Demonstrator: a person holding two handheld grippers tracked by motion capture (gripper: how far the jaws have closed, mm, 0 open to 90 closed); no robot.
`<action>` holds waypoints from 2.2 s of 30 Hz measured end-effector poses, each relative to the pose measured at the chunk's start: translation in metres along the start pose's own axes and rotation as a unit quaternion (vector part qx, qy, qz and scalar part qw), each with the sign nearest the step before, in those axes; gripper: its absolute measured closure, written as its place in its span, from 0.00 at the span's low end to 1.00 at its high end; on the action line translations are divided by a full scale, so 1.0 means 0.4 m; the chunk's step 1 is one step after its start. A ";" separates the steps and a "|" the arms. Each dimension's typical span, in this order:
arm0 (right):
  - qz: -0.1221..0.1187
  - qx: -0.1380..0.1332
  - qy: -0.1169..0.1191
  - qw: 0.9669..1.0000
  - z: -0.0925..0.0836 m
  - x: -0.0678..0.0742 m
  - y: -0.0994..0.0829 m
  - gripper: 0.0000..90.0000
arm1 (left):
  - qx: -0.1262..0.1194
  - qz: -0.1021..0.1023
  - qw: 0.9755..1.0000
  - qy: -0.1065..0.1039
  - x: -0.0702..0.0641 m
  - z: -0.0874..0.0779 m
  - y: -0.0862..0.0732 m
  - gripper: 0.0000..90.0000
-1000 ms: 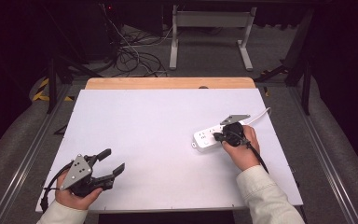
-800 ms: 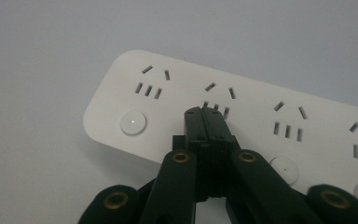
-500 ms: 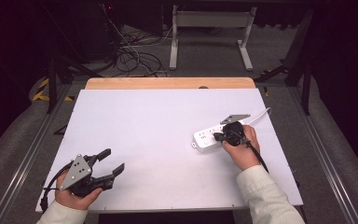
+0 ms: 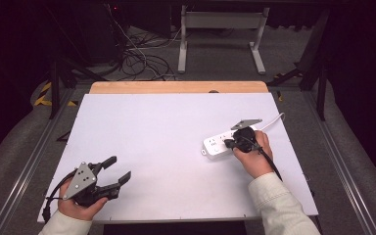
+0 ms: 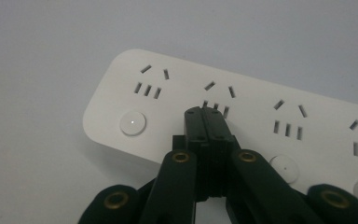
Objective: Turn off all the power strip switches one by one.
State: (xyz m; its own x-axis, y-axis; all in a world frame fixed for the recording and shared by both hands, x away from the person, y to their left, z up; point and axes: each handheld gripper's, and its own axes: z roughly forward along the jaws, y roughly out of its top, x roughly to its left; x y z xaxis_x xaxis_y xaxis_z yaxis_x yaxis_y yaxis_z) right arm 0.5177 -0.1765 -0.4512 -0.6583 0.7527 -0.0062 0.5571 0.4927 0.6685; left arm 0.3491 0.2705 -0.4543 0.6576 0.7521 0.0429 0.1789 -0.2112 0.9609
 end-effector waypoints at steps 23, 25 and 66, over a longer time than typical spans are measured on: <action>0.011 0.012 -0.007 1.000 0.001 0.004 0.007 1.00 | -0.001 0.006 1.000 0.001 -0.001 0.001 0.000 0.34; 0.014 0.012 -0.005 1.000 0.002 0.003 0.007 1.00 | 0.000 0.005 1.000 0.001 -0.001 0.000 0.000 0.34; -0.023 -0.062 0.055 0.996 0.005 0.058 -0.004 1.00 | 0.000 0.002 1.000 0.001 0.004 0.001 -0.001 0.34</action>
State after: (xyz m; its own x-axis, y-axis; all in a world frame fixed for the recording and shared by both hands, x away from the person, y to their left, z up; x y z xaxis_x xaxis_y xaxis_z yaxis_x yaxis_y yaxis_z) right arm 0.5025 -0.1590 -0.4538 -0.7370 0.6749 0.0374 0.4623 0.4628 0.7564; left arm 0.3502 0.2716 -0.4547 0.6574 0.7521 0.0471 0.1757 -0.2137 0.9610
